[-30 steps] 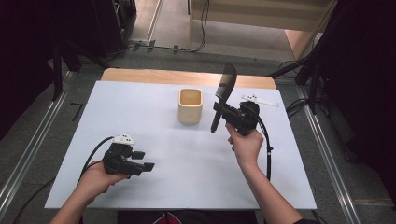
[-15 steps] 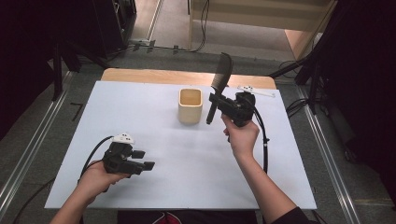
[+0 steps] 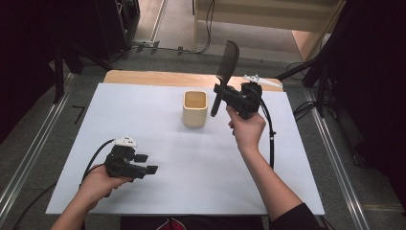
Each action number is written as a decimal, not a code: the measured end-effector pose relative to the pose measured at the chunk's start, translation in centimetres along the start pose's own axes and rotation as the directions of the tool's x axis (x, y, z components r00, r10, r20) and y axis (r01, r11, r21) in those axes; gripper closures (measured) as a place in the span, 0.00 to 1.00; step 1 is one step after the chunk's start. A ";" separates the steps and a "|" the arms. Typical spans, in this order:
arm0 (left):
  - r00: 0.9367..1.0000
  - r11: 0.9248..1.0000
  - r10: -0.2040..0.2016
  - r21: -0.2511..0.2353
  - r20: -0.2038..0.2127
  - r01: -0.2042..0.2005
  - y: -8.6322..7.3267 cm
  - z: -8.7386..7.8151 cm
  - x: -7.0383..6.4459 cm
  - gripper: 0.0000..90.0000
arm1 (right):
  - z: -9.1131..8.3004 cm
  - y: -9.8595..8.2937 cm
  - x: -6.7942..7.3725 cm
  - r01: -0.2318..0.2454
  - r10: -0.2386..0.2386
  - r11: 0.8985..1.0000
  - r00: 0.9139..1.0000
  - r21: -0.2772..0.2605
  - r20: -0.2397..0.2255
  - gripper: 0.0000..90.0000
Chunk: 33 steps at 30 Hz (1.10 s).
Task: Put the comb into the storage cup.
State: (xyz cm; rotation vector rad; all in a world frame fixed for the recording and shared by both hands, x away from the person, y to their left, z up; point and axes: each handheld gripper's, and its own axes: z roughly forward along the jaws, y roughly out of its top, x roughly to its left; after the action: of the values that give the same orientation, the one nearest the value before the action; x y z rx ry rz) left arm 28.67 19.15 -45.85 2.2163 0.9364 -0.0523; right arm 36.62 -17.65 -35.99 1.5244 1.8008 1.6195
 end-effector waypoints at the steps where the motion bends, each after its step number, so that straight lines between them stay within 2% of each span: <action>1: 1.000 1.000 0.003 0.002 -0.003 -0.003 0.0 0.0 0.0 0.39 | 0.1 0.2 0.0 0.001 -0.001 1.000 1.000 0.000 0.000 0.78; 9: 1.000 1.000 0.002 0.000 0.000 -0.002 0.0 0.0 0.0 0.39 | 0.9 1.3 0.3 -0.001 0.002 1.000 1.000 -0.011 0.013 0.78; 15: 1.000 1.000 0.010 0.002 -0.001 -0.010 0.1 -0.1 0.0 0.39 | 2.0 1.9 1.0 0.017 -0.017 1.000 1.000 -0.012 0.019 0.78; 20: 1.000 1.000 0.001 0.001 0.004 -0.001 0.1 0.0 0.1 0.38 | 2.9 2.4 1.6 0.034 -0.034 0.999 0.999 -0.008 0.025 0.78; 22: 1.000 1.000 0.002 -0.001 0.004 -0.002 0.1 -0.1 0.1 0.38 | 3.1 2.6 1.7 0.023 -0.023 1.000 1.000 -0.020 0.017 0.78; 33: 1.000 1.000 0.009 -0.001 0.008 -0.009 0.1 -0.2 0.1 0.38 | 4.8 3.1 2.6 0.053 -0.050 0.998 0.997 -0.046 0.061 0.78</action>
State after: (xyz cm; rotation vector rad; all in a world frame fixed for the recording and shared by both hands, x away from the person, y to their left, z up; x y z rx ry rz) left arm 28.74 19.26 -45.64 2.2182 0.9216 -0.0566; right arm 40.79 -13.49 -33.90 1.4776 1.7435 1.5647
